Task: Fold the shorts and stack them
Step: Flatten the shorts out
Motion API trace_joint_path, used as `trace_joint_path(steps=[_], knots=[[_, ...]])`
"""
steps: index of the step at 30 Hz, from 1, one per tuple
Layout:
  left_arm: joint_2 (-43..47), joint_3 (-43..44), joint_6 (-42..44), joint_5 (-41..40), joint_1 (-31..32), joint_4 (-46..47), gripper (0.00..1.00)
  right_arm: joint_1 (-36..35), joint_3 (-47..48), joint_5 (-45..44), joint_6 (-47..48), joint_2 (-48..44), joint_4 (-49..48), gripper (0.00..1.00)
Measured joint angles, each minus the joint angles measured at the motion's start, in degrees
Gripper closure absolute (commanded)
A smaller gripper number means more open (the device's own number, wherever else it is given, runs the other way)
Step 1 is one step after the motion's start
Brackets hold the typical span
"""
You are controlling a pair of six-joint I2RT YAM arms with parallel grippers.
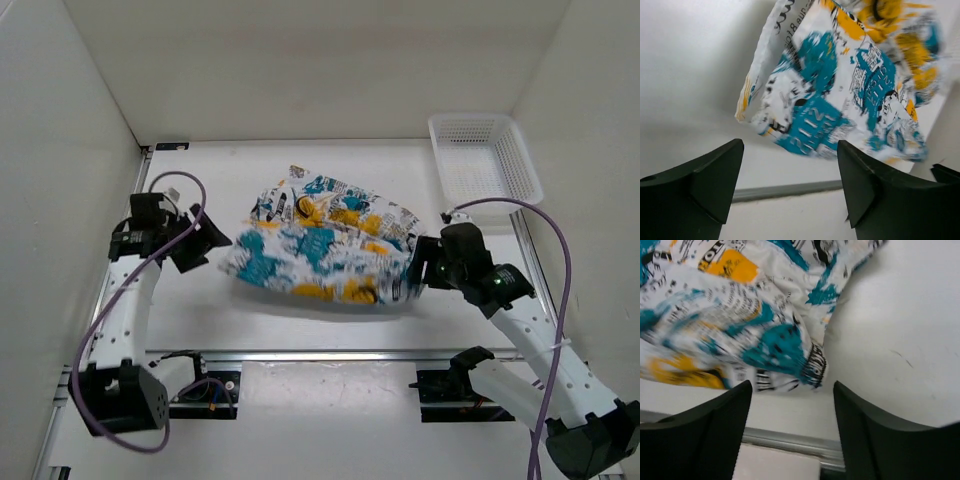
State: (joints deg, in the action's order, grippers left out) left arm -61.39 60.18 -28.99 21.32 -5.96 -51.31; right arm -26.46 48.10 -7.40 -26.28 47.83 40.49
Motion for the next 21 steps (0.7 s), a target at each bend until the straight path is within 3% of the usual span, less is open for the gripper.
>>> trace_joint_path(steps=[3, 4, 5, 8, 10, 12, 13, 15, 16, 17, 21], knots=[[-5.5, -4.4, 1.0, -0.8, -0.1, -0.1, 0.25, 0.1, -1.3, -5.0, -2.7, 0.2, 3.8, 0.55], [-6.5, -5.0, 1.2, -1.4, -0.1, -0.2, 0.43, 0.1, -1.2, -6.5, -3.6, -0.3, 4.0, 0.75], [-6.6, -5.1, 1.1, -2.4, -0.1, -0.3, 0.54, 0.1, -1.0, -8.0, -4.2, -1.2, 4.2, 0.82], [-4.5, -4.8, 1.6, -4.9, -0.3, 0.4, 0.76, 0.2, -0.9, -11.5, -7.2, -5.2, 4.6, 0.96], [-3.8, -4.1, 1.2, -6.2, -0.4, 0.8, 0.77, 0.2, -0.9, -11.9, -8.8, -6.8, 4.7, 0.97], [-4.6, -3.7, 1.1, -6.8, -0.5, 1.7, 0.59, 0.2, -1.0, -11.2, -11.0, -6.8, 4.9, 0.91], [-5.6, -3.6, 1.1, -7.1, -0.3, 2.2, 0.44, 0.2, -1.3, -10.2, -12.4, -6.1, 4.8, 0.70], [-8.4, -3.5, 0.9, -7.7, 0.3, 3.0, 0.21, 0.2, -3.0, -6.7, -15.5, -4.6, 4.6, 0.44], [-9.9, -3.6, 0.8, -7.9, 0.9, 3.3, 0.19, 0.2, -4.2, -4.7, -17.2, -4.0, 4.3, 0.32], [-11.6, -3.6, 0.7, -8.1, 1.7, 3.6, 0.19, 0.2, -6.0, -2.8, -18.8, -3.3, 3.9, 0.26], [-18.4, -3.6, 0.4, -8.9, 6.6, 4.8, 0.22, 0.2, -12.0, 3.3, -25.1, -2.7, 4.2, 0.28]])
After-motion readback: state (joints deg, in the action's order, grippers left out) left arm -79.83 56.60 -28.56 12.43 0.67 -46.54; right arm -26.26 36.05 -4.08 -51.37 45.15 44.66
